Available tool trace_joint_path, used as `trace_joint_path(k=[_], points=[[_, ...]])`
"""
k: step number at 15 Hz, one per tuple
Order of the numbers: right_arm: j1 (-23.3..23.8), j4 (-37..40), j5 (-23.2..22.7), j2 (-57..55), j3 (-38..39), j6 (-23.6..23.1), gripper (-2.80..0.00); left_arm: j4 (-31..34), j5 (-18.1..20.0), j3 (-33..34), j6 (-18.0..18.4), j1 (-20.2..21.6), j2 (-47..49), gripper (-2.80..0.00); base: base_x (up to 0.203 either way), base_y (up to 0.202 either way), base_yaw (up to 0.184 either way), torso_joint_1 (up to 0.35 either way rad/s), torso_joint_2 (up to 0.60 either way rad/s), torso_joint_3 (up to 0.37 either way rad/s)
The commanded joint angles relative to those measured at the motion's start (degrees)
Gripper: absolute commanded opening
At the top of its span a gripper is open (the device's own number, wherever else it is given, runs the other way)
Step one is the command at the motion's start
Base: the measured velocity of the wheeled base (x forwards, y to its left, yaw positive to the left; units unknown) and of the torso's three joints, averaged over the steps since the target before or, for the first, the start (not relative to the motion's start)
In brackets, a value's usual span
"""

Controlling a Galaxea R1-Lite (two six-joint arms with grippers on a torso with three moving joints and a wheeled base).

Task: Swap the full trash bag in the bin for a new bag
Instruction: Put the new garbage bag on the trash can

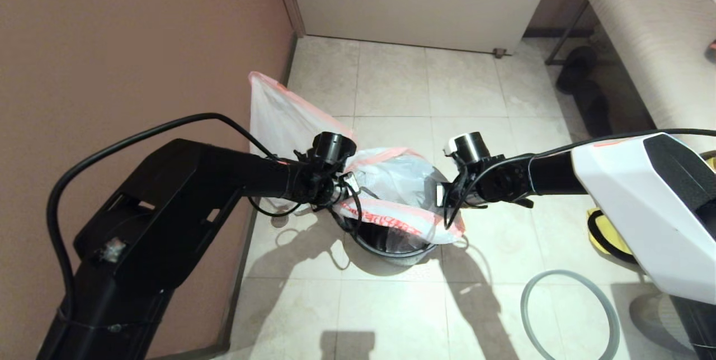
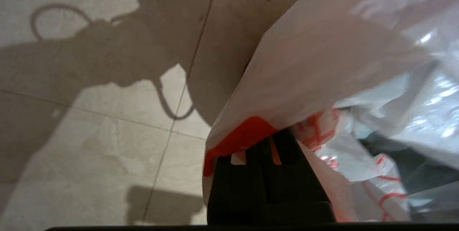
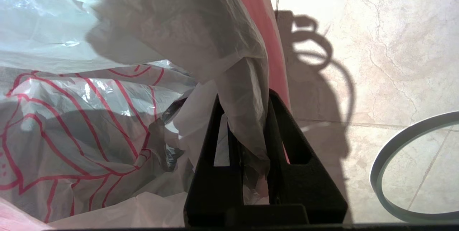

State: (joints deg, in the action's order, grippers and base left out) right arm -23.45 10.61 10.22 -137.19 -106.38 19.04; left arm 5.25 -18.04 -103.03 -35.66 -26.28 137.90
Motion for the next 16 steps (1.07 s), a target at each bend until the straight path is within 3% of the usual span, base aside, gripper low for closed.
trace_joint_path(k=[1, 8, 16], points=[[0.87, 0.03, 0.07, -0.86, -1.02, 0.18, -2.80, 0.09, -0.05, 2.64, -0.35, 0.21, 0.51, -2.80, 0.000, 0.000, 0.000, 0.000, 0.00, 0.000], [4.54, 0.03, 0.07, -3.79, -5.23, 0.79, -2.80, -6.28, 0.20, 13.76, -1.44, -2.21, -0.91, -2.80, 0.000, 0.000, 0.000, 0.000, 0.00, 0.000], [5.08, -0.76, -0.11, -4.05, -5.86, 3.04, -2.80, -12.64, 0.02, 23.23, -1.52, -7.64, 1.67, -2.80, 0.000, 0.000, 0.000, 0.000, 0.00, 0.000]])
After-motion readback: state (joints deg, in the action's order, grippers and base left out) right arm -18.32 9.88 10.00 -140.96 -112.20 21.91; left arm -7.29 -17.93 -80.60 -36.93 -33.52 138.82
